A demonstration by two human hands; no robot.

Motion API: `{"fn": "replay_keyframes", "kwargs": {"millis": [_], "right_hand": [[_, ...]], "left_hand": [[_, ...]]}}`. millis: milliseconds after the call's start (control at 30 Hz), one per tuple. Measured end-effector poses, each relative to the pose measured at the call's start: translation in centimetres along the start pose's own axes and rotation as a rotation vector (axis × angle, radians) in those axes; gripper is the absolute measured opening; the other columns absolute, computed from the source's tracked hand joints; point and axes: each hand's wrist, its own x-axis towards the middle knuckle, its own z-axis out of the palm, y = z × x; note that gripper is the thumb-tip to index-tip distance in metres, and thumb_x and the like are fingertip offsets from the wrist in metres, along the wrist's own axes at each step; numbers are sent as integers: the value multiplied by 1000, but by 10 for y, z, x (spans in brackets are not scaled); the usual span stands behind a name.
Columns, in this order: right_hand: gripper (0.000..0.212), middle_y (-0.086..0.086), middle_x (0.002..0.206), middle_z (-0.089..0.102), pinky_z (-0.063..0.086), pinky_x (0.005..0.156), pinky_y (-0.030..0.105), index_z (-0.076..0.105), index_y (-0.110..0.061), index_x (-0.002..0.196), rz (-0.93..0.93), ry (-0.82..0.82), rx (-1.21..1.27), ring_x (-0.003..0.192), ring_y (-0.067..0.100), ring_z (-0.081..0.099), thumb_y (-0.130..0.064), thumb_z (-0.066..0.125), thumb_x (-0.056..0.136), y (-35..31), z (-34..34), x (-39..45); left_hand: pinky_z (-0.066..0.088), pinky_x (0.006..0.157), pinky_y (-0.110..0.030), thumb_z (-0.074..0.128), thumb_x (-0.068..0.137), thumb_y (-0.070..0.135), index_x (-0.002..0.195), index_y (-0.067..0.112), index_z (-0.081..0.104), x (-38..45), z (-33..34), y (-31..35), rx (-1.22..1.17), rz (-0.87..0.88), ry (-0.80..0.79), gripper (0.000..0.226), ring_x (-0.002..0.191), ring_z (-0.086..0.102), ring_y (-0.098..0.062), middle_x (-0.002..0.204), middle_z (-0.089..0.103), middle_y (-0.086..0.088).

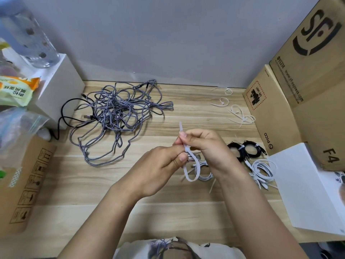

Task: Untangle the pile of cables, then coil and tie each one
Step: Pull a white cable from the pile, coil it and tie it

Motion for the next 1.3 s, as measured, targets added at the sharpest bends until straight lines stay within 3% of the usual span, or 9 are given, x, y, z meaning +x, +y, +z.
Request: {"fn": "replay_keyframes", "kwargs": {"millis": [133, 333, 500, 567, 700, 833, 933, 1067, 1300], "right_hand": [[28, -3, 59, 68, 42, 71, 29, 64, -15, 64, -39, 119, -101, 60, 9, 60, -19, 57, 90, 2, 2, 20], [26, -3, 49, 63, 45, 47, 15, 59, -9, 70, -153, 257, 16, 44, 6, 56, -15, 53, 94, -13, 9, 37], [27, -5, 44, 47, 45, 46, 17, 55, -6, 69, -268, 151, 213, 41, 8, 44, -8, 48, 95, -19, 34, 18], [27, -5, 44, 43, 39, 45, 17, 53, -7, 68, -284, 111, 296, 41, 9, 40, -10, 47, 94, -18, 39, 8], [26, -6, 44, 40, 16, 47, 36, 60, -19, 59, -277, 44, 321, 41, 8, 38, -26, 59, 84, -14, 40, -5], [24, -8, 45, 43, 16, 51, 39, 63, -24, 56, -348, -15, 297, 41, 7, 39, -44, 65, 69, -4, 43, -15], [28, -6, 54, 50, 33, 51, 23, 65, -24, 62, -445, -44, 260, 45, 3, 41, -50, 69, 71, 8, 40, -21], [20, -10, 53, 55, 37, 48, 13, 65, -21, 57, -435, -74, 366, 44, 0, 43, -33, 60, 72, 8, 29, -34], [23, -9, 55, 51, 51, 67, 22, 63, -18, 68, -563, -72, 437, 49, 10, 47, -35, 59, 83, 3, 17, -40]], "left_hand": [[46, 72, -33, 23, 87, 60, 87, 36, 49, -2, 8, -1, 46, 5, -12, 36, 74, 55, -6, 73, 57, 18], [39, 69, -26, 22, 86, 61, 75, 36, 47, -3, 25, -11, 113, -83, 2, 36, 72, 51, -6, 69, 56, 16], [29, 54, -21, 42, 95, 38, 67, 22, 52, 12, 31, -29, -525, -227, 87, 34, 55, 36, -6, 59, 45, 3], [22, 47, -16, 38, 95, 33, 60, 23, 52, 16, 30, -27, -682, -280, 133, 39, 48, 31, -3, 49, 37, 10], [19, 45, -19, 43, 86, 29, 55, 23, 45, 25, 26, -24, -774, -378, 247, 32, 42, 30, -4, 44, 31, 11], [18, 39, -16, 25, 93, -6, 33, 17, 45, 35, 20, -11, -726, -449, 373, 67, 33, 28, -2, 33, 34, 10], [18, 32, -8, 35, 100, 15, 50, 10, 41, 42, 14, -6, -989, -513, 490, 51, 23, 28, -7, 31, 29, 1], [19, 35, -13, 44, 79, 44, 40, 14, 48, 41, 13, -9, -1365, -574, 296, 50, 28, 33, -12, 38, 30, 0], [12, 48, -23, 56, 74, 46, 67, 20, 44, 30, 5, 5, -1227, -428, 257, 29, 43, 25, -8, 44, 21, 9]]}}
